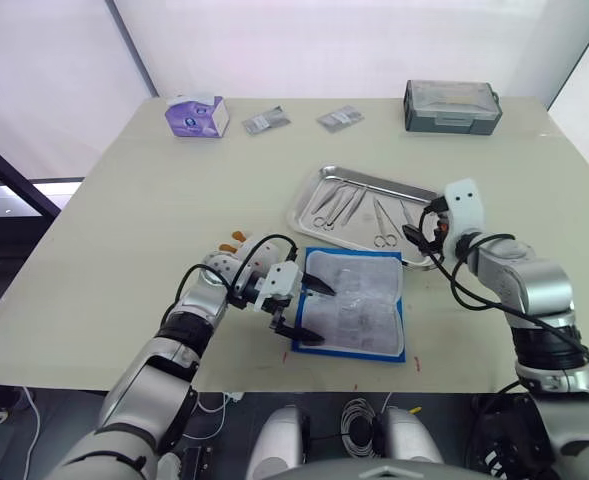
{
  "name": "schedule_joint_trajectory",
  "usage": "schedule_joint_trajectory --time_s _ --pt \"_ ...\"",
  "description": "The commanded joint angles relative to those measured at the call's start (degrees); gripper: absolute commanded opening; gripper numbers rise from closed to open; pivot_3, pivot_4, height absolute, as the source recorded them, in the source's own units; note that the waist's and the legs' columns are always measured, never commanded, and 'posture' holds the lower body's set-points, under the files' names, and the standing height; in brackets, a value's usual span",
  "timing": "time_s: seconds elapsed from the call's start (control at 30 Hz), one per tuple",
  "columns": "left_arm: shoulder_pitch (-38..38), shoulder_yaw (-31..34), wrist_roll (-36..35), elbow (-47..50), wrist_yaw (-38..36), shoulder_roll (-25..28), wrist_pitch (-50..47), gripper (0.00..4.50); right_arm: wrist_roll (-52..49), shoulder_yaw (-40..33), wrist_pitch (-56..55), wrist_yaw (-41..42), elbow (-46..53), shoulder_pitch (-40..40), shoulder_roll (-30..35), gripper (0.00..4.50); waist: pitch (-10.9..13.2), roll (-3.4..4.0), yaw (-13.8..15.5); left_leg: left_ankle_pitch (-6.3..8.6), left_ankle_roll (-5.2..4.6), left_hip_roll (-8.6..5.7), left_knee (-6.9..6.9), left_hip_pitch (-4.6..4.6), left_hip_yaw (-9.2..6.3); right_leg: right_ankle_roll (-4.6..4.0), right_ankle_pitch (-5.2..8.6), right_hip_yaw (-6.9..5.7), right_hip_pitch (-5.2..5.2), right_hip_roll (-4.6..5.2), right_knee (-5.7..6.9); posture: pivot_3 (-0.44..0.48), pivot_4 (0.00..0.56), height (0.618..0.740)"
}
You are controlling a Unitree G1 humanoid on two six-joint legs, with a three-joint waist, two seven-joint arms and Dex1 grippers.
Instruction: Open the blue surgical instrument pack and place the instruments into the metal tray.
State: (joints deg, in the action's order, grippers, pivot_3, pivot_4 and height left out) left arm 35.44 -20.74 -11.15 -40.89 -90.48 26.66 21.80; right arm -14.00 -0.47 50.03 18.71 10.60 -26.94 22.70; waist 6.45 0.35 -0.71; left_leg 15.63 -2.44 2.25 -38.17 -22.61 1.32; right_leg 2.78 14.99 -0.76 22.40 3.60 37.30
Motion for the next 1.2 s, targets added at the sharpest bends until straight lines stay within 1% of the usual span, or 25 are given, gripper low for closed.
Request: schedule_joint_trajectory --time_s 0.03,0.13,0.23,0.3,0.4,0.53,0.63,0.7,0.73,0.83,0.93,0.97,1.1,1.2 --pt "-2.51 -1.33 4.07 -2.56 -1.40 1.63 -0.39 4.50 -2.54 -1.51 -8.43 5.66 5.89 3.73 0.93 4.46 0.01 -0.02 0.02 0.00 0.00 0.00 0.00 0.00 0.00 0.00 0.00 0.00 0.00 0.00 0.00 0.000 0.150 0.727" --pt "-2.53 -0.39 2.83 -1.45 -1.63 1.58 -0.60 4.50 -4.91 -3.12 -14.86 10.68 9.18 9.09 1.77 4.46 0.10 -0.08 0.03 0.00 0.00 0.00 0.00 -0.05 0.01 0.01 0.00 0.00 0.02 0.00 -0.01 0.000 0.150 0.727" --pt "-2.74 1.31 0.60 1.12 -1.28 1.15 -2.17 4.50 -4.20 -4.06 -20.55 12.79 9.74 13.91 3.39 4.46 0.33 -0.23 0.06 0.00 0.00 0.00 0.00 -0.10 0.00 0.01 0.00 0.00 0.08 0.00 -0.01 0.000 0.150 0.727" --pt "-3.15 2.78 -1.80 4.78 -1.15 0.94 -4.68 4.50 -5.47 -5.11 -24.62 15.48 9.91 16.82 3.77 4.46 0.50 -0.26 0.06 0.00 0.00 0.00 -0.01 -0.13 0.02 0.01 0.00 0.01 0.13 0.00 0.02 0.000 0.150 0.727" --pt "-4.02 4.74 -4.62 10.43 -0.55 1.15 -8.53 4.50 -8.79 -6.87 -30.02 19.30 10.66 20.31 2.98 4.46 1.32 -0.49 0.04 0.00 0.00 0.01 -0.02 -0.28 0.02 0.00 0.00 0.03 0.30 -0.02 0.10 0.000 0.150 0.727" --pt "-5.76 8.76 -10.00 20.49 3.47 2.01 -18.55 4.50 -11.39 -8.08 -31.96 23.49 11.34 25.09 4.51 4.46 2.02 -0.70 0.11 0.00 0.01 0.01 -0.05 -0.34 0.02 0.01 0.00 0.02 0.32 -0.01 0.11 0.000 0.150 0.727" --pt "-7.87 13.45 -14.93 28.84 8.59 3.02 -26.99 4.50 -13.69 -10.51 -32.70 25.44 11.19 28.26 5.50 4.46 2.38 -0.89 0.16 -0.01 0.01 0.03 -0.11 -0.40 0.01 0.03 -0.01 0.03 0.33 0.03 0.11 0.000 0.150 0.727" --pt "-9.64 16.10 -16.91 33.01 11.20 4.00 -30.50 4.50 -15.09 -11.93 -33.24 26.92 11.10 30.04 6.21 4.46 2.49 -0.90 0.16 -0.01 0.02 0.03 -0.14 -0.40 0.02 0.04 -0.02 0.03 0.32 0.06 0.12 0.000 0.150 0.727" --pt "-10.86 17.63 -17.86 34.71 12.35 4.71 -31.80 4.50 -15.60 -12.69 -33.72 27.55 11.00 31.03 6.49 4.46 2.51 -0.89 0.15 -0.01 0.02 0.04 -0.14 -0.39 0.02 0.04 -0.02 0.03 0.32 0.07 0.12 0.000 0.150 0.727" --pt "-17.20 25.32 -19.80 39.02 18.53 7.88 -34.75 4.50 -17.88 -16.24 -35.44 31.04 11.03 36.28 7.92 4.46 2.53 -0.86 -0.06 -0.01 0.02 0.05 -0.11 -0.33 0.03 0.03 -0.01 0.06 0.32 0.07 0.16 0.000 0.150 0.727" --pt "-23.28 30.16 -20.37 42.79 22.55 10.03 -36.30 4.50 -19.11 -18.32 -37.36 33.78 10.81 40.58 8.69 4.46 2.70 -0.83 0.05 -0.01 0.03 0.10 -0.03 -0.27 0.03 -0.01 0.01 0.05 0.32 0.04 0.19 0.000 0.150 0.727" --pt "-24.73 31.17 -20.44 43.59 23.29 10.51 -36.67 4.50 -19.13 -18.69 -37.94 34.47 10.70 41.53 8.82 4.46 2.71 -0.83 0.12 -0.02 0.04 0.10 -0.06 -0.27 0.03 -0.01 0.01 0.04 0.32 0.06 0.27 0.000 0.150 0.727" --pt "-34.94 37.40 -19.49 47.65 27.83 13.04 -38.07 4.50 -20.05 -21.66 -41.08 37.43 9.00 46.48 8.82 4.46 2.76 -0.85 0.34 -0.02 0.06 0.15 -0.07 -0.26 0.08 0.00 0.01 0.04 0.31 0.21 0.28 0.000 0.150 0.727" --pt "-40.68 40.16 -18.17 49.15 29.58 14.11 -36.84 4.50 -20.45 -23.60 -42.90 39.77 7.67 49.48 9.04 4.46 2.77 -0.83 0.44 -0.02 0.06 0.16 -0.06 -0.25 0.11 0.00 0.02 0.05 0.31 0.29 0.28 0.000 0.150 0.727"
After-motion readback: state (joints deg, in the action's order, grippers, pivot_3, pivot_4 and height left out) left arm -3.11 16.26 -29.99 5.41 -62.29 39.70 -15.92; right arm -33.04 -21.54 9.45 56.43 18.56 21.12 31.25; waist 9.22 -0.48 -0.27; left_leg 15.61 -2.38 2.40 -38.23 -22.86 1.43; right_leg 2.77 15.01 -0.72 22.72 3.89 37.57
